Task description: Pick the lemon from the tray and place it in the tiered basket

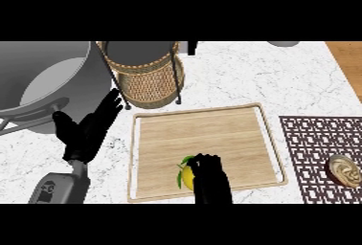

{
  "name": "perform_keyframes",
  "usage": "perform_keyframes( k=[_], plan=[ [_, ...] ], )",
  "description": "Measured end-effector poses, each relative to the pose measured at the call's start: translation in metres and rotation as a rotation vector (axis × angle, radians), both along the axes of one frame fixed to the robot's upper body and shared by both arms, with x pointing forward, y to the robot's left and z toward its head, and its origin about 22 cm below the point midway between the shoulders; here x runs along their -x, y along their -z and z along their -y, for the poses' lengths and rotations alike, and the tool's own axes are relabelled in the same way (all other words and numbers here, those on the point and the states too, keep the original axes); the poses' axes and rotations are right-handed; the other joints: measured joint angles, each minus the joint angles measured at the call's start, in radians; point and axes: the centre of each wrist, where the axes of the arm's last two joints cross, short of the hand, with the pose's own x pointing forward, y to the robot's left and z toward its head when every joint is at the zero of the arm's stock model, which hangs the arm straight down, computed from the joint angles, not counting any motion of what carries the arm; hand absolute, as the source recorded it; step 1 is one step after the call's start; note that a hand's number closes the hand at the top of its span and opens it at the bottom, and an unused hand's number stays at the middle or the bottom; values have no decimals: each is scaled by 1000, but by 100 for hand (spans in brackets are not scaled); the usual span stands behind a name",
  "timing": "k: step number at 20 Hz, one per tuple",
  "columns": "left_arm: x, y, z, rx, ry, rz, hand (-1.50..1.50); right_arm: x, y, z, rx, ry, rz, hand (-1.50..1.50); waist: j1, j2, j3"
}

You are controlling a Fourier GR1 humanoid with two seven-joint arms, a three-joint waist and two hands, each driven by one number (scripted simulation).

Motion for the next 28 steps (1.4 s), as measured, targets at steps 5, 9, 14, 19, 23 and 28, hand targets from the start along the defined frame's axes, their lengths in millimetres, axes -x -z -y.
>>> perform_keyframes(
  k=[5, 9, 14, 19, 23, 28],
  plan=[
    [-1, -1, 2, 8, 2, -5, 0, -18, -55, 12, -81, 213, 9, 150, -9, 7, -2],
    [2, 3, 0, 2, 1, -4, 0, -10, -109, 15, -184, 255, 105, 150, -8, 9, -3],
    [2, 3, 4, 1, 7, -6, 0, 4, -174, 21, -260, 217, 312, 150, -6, 9, -3],
    [-3, -3, 3, -4, 14, -6, 0, 8, -218, 15, -285, 153, 473, 150, 1, 10, -4],
    [-2, -1, 7, -4, 21, -8, 0, -9, -244, 9, -270, 124, 534, 150, 7, 11, -4],
    [-4, 2, 7, -7, 26, -9, 0, -39, -277, -2, -246, 105, 549, 150, 13, 11, -5]
  ],
)
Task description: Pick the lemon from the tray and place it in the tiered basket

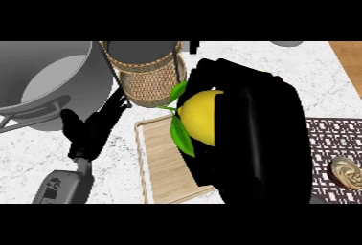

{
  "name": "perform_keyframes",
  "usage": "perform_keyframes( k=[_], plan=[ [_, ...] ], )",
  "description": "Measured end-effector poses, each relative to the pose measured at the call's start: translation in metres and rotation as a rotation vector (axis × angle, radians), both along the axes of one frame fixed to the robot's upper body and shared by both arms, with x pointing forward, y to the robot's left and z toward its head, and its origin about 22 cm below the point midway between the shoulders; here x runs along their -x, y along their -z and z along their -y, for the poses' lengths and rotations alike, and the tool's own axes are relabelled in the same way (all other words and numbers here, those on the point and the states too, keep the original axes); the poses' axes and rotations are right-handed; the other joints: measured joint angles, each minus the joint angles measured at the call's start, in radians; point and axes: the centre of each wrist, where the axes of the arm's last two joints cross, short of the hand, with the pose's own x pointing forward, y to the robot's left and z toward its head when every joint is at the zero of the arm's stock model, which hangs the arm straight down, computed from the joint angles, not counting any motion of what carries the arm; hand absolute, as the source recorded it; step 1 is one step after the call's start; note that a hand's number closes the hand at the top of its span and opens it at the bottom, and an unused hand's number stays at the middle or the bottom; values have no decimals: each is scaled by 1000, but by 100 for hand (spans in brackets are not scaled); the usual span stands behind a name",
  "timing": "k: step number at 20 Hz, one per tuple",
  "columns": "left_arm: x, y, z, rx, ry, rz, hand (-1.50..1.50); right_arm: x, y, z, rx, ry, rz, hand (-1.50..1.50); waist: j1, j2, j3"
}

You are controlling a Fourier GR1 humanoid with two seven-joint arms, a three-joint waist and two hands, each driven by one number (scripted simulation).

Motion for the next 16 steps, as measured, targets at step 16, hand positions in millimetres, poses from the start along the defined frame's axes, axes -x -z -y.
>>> perform_keyframes(
  k=[16],
  plan=[
    [-2, -6, 1, 4, 23, 8, 0, -129, -55, -46, -9, 105, -143, 150, 27, 11, 1]
  ],
)
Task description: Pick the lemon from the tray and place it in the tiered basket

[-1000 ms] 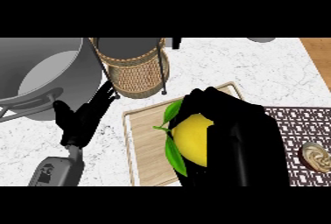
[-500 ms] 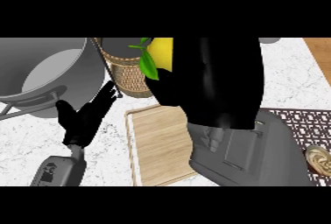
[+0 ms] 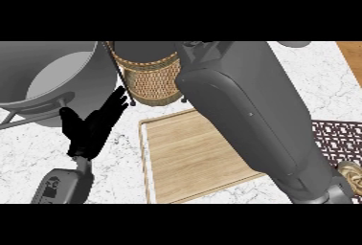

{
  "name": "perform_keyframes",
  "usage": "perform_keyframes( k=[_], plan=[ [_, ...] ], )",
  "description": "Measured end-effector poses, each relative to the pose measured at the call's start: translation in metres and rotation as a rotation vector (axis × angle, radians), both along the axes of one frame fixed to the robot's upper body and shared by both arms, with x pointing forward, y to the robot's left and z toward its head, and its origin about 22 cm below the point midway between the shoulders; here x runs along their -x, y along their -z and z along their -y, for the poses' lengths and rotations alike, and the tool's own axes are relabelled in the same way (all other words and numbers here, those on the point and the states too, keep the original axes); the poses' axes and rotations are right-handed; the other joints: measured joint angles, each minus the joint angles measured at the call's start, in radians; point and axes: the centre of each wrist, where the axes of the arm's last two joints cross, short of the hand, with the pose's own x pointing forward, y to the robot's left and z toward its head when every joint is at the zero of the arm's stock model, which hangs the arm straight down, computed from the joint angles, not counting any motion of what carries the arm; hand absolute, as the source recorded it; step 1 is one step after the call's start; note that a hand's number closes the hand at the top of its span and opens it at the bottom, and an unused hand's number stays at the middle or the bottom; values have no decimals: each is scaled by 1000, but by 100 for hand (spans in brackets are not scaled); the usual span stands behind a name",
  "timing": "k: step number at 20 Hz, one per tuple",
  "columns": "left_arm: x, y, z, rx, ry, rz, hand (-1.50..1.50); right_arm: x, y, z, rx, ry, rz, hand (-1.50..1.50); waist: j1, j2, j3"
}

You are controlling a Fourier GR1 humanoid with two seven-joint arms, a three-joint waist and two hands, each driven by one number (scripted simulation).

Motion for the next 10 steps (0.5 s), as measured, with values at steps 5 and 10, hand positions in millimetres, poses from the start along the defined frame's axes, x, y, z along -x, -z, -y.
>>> perform_keyframes(
  k=[5, 10],
  plan=[
    [-6, -2, 2, 1, 7, 5, 0, -34, 13, -9, -54, 13, -15, 150, 8, 6, 0],
    [-7, -1, 9, 1, 22, 17, 0, -59, 28, -16, -112, 29, -40, 150, 24, 9, 0]
  ],
)
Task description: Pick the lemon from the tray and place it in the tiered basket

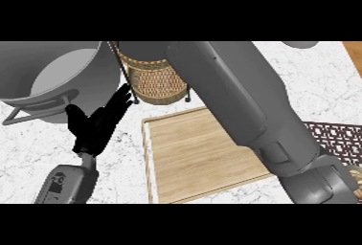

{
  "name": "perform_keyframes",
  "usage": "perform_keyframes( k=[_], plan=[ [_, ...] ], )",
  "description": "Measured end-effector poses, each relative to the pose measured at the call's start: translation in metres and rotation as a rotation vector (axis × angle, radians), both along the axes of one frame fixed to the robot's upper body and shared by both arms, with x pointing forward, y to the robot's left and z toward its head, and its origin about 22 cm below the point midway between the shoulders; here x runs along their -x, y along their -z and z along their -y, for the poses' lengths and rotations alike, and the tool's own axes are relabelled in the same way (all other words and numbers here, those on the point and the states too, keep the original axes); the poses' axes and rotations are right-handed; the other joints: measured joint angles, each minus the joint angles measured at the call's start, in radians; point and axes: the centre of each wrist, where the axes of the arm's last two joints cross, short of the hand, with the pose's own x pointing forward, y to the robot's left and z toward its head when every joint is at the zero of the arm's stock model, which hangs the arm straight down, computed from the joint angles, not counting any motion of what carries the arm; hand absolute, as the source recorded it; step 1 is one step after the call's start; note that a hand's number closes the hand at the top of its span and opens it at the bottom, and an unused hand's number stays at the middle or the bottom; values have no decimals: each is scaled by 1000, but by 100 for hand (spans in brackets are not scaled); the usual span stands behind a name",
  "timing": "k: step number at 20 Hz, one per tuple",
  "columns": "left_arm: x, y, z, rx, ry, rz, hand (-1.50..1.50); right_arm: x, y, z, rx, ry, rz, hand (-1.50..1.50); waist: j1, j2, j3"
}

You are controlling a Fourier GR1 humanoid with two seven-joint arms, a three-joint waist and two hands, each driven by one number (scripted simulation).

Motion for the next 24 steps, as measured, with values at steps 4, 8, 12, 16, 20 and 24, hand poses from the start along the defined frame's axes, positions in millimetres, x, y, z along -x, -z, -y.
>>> perform_keyframes(
  k=[4, 8, 12, 16, 20, 24],
  plan=[
    [-2, 2, 6, 1, 22, 3, 0, -12, 12, 7, -162, -4, 15, -150, 20, 8, 0],
    [-5, -4, 19, -2, 56, -1, 0, -20, 26, 11, -273, -38, 32, -150, 48, 16, 0],
    [-7, -7, 26, 3, 73, 9, 0, -25, 34, 10, -329, -87, 77, -150, 69, 21, 0],
    [-9, -8, 30, -1, 78, 13, 0, -27, 33, 6, -353, -117, 151, -150, 80, 24, -1],
    [-11, -9, 31, -4, 75, 12, 0, -29, 30, 2, -371, -82, 255, -150, 72, 21, -2],
    [-8, -5, 18, -5, 53, 6, 0, -32, 29, 3, -446, 2, 311, -150, 50, 12, -1]
  ],
)
